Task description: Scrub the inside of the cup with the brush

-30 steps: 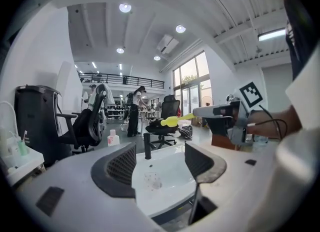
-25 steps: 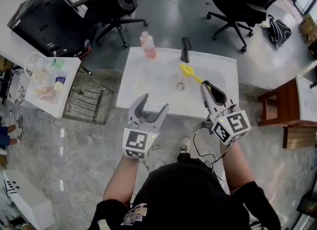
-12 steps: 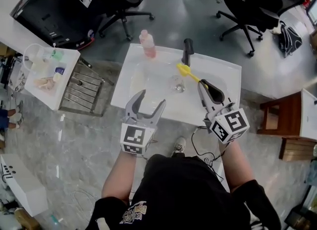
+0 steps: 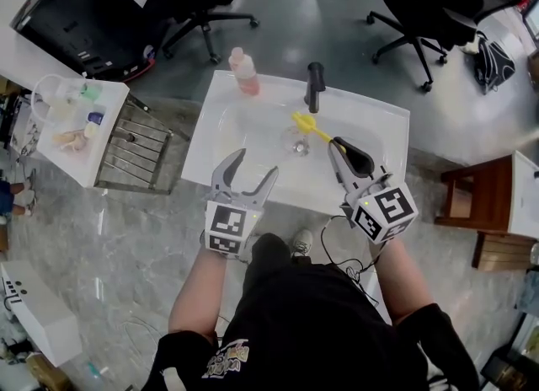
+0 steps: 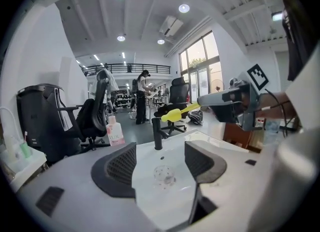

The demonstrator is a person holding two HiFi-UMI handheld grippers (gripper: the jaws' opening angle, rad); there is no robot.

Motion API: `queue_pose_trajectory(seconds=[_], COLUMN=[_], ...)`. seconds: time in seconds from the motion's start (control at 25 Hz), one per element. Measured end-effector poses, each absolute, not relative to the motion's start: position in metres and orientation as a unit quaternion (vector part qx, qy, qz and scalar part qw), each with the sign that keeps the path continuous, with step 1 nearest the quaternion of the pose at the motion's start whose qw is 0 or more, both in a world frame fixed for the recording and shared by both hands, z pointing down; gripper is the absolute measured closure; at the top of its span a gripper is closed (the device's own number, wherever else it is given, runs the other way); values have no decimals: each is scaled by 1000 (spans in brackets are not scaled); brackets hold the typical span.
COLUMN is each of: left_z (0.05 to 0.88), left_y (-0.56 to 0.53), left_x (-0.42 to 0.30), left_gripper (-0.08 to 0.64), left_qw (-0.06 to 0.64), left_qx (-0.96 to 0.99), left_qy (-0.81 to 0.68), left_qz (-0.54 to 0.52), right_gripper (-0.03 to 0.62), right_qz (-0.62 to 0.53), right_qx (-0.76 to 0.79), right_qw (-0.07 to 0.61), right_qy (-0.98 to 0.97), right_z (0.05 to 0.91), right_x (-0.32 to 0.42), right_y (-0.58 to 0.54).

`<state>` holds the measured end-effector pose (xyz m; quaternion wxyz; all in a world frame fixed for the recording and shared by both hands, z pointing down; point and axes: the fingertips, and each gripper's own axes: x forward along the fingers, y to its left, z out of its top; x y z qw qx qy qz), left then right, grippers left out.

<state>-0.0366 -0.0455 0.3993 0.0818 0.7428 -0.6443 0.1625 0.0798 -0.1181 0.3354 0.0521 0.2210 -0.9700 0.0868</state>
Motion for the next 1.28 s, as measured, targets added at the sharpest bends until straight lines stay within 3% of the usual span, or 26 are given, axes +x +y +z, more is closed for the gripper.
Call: queue_pose_trajectory(seconds=[1.28], left_z=[582], left_y=[-138], left_x=[-60], left_gripper=[284], left_qw=[128], left_qx=[853], left_qy=[-355], left_qz=[359], right_gripper=[553], right_qz=[162], right_qx=[326], right_qw=[181], right_qy=[-914], right_z=[454], right_x=[18], right_y=[-166])
